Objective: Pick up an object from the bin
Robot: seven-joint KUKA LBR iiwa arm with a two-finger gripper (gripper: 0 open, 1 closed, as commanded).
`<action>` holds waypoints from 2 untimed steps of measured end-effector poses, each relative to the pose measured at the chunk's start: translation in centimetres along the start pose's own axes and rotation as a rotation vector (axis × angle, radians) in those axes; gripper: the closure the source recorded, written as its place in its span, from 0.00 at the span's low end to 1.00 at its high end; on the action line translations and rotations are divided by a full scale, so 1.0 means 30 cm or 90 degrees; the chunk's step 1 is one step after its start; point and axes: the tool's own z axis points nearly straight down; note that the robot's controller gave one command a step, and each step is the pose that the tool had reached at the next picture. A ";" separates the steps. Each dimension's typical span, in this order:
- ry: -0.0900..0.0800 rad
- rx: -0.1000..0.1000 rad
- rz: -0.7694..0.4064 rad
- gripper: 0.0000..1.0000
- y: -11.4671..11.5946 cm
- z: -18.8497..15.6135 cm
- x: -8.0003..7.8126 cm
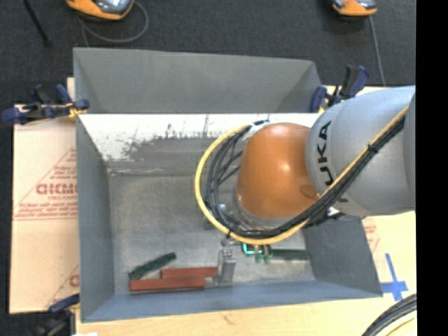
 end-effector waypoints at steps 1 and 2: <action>-0.004 0.001 -0.037 0.00 0.013 0.329 -0.034; -0.007 -0.001 0.026 0.00 0.052 0.214 -0.022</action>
Offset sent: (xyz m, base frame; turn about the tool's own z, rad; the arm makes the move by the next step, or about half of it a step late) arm 0.0090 0.0053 -0.0954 -0.0593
